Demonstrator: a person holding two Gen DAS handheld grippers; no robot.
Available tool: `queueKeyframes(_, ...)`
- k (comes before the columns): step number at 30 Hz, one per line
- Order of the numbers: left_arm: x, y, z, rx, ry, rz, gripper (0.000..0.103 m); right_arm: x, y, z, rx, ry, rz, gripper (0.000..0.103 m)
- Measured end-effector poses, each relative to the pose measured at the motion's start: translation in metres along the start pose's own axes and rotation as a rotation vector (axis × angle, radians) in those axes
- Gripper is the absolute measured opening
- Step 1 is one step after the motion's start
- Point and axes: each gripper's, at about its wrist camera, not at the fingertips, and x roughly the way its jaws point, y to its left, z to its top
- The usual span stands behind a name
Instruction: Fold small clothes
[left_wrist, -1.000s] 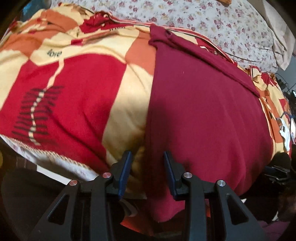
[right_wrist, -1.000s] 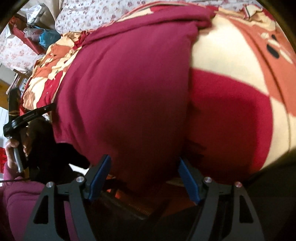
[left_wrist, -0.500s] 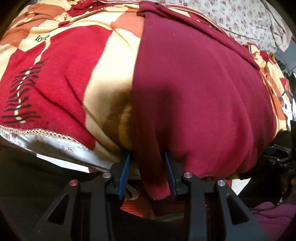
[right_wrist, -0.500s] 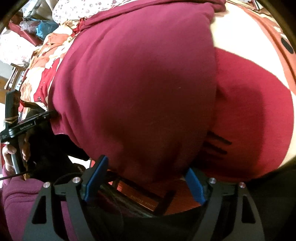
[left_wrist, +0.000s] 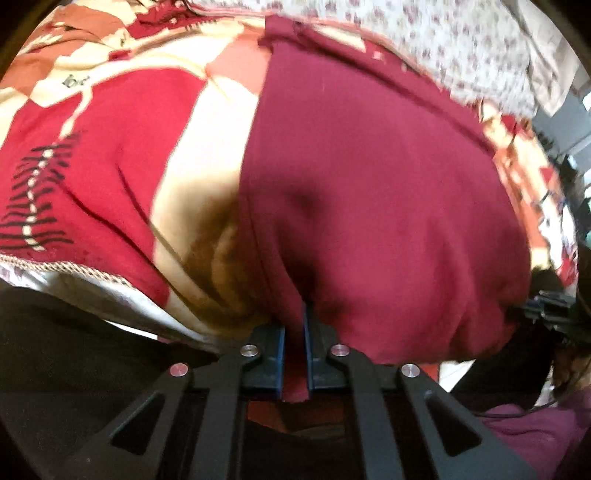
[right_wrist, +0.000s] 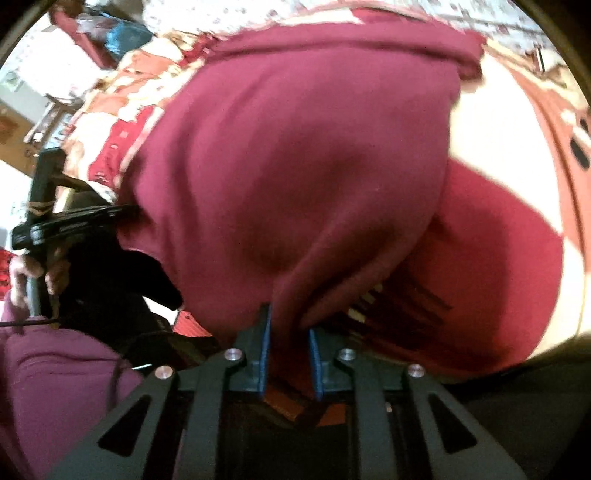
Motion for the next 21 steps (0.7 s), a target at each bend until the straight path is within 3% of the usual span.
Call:
queueKeyframes(9,-0.042,0.000,0.026,0.012,-0.178,-0.033,0.000,-0.055,-0.005,0.023,0.021,-0.167,0.119,0.018)
queueKeyframes(13,-0.043,0.006,0.043,-0.026,-0.207,-0.044,0.000,-0.063,-0.011,0.034,0.068,-0.224,0.143,0.018)
queueKeyframes(21,-0.042,-0.007,0.058,-0.001,-0.247,-0.024,0.000,-0.059,-0.030,0.051,0.180,-0.312,0.147,0.018)
